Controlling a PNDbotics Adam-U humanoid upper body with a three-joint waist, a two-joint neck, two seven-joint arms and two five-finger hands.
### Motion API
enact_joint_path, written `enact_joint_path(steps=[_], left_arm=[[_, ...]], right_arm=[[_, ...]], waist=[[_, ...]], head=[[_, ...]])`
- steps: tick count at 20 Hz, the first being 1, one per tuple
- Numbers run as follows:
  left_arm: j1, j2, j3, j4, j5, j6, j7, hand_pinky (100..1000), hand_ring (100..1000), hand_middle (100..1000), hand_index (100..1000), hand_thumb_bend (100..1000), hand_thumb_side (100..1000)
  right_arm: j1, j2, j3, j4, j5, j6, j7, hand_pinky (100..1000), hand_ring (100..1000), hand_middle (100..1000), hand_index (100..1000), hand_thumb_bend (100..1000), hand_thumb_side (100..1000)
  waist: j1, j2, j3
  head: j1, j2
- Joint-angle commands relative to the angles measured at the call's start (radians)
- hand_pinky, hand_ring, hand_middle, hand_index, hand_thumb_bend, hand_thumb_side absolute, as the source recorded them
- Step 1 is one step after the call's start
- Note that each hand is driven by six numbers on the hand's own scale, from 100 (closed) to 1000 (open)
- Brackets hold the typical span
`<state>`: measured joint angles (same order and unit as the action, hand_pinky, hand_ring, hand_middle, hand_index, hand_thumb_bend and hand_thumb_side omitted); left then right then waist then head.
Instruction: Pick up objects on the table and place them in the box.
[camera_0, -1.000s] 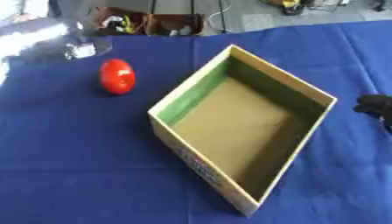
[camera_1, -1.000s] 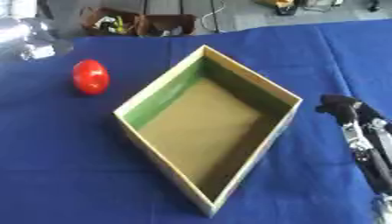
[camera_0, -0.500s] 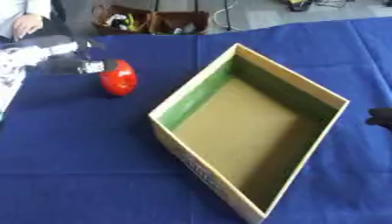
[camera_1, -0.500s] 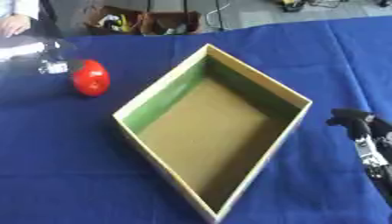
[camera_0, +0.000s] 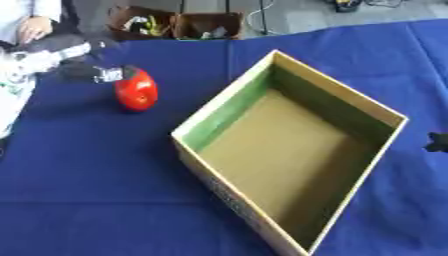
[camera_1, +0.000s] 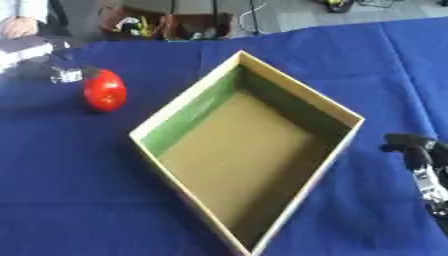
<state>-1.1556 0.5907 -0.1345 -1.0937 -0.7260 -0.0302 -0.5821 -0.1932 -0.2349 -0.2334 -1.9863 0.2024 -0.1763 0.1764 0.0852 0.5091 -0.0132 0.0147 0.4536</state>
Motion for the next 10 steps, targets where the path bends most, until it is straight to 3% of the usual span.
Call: enact_joint_path(steps=[1,10], left_arm=[[-0.028,0.043,0.013,-0.01,0.006,-0.011,0.003,829,889,967,1000,596,933],[-0.034,0.032,0.006,0.013,0.033,-0.02,-0.049,797,861,962,1000,579,954]], right_arm=[[-0.001,-0.022,0.001,-0.014,0.013,-0.003,0.002,890,863,625,768,100,876],[-0.007,-0.02,0.001,-0.014,0.027,-0.006,-0.003,890,866,627,764,100,880]], waist=[[0.004,-0.016,-0.003],[0.017,0.005,-0.029]], head=[[0.01,-0.018],[0.025,-0.032]])
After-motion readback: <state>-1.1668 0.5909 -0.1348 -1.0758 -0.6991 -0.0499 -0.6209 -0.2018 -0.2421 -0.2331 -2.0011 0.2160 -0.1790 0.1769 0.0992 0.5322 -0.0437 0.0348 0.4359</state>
